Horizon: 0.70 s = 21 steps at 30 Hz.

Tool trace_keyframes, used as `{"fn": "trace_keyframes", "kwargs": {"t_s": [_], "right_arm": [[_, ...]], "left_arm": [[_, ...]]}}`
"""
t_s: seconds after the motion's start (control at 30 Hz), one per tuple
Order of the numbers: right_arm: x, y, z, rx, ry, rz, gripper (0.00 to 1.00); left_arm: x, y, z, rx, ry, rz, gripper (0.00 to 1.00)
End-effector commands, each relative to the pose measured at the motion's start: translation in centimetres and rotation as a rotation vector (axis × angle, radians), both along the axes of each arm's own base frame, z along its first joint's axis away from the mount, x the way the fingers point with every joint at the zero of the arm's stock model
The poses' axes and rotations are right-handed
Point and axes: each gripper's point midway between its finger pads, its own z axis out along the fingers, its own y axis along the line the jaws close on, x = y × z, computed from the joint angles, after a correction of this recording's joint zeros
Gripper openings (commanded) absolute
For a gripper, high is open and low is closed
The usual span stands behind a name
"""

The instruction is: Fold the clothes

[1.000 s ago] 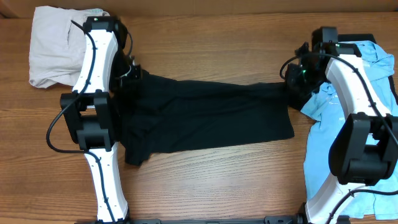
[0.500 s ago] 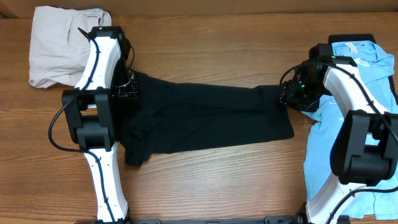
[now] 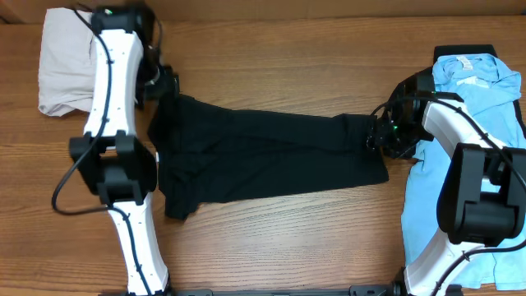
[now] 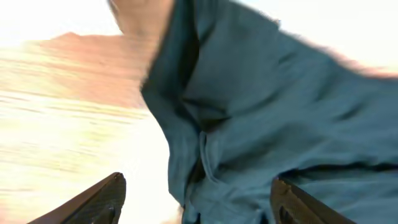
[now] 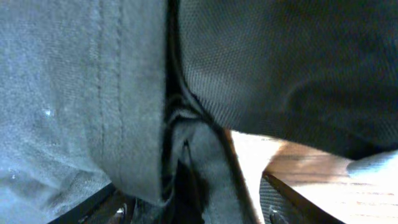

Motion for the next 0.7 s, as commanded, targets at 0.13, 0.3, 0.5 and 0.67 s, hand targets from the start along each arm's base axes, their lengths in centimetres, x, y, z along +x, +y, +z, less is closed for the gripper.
{"fn": "trace_keyframes", "kwargs": {"t_s": [0.13, 0.3, 0.5, 0.67], "right_arm": [[-1.8, 1.5, -1.9, 0.081, 0.004, 0.000, 0.40], [-1.6, 1.8, -1.8, 0.109, -0.004, -0.026, 0.04], [0.8, 0.1, 2.9, 0.122, -0.090, -0.069, 0.04], [0.5, -1.6, 8.9, 0.109, -0.146, -0.084, 0.04]], "left_arm": [[0.8, 0.5, 10.7, -0.004, -0.328, 0.037, 0.84], [1.0, 1.5, 12.8, -0.003, -0.404, 0.091, 0.93], [1.0, 3.3, 13.0, 0.002, -0.419, 0.148, 0.93], [1.3, 4.5, 13.2, 0.020, -0.439, 0.162, 0.93]]}}
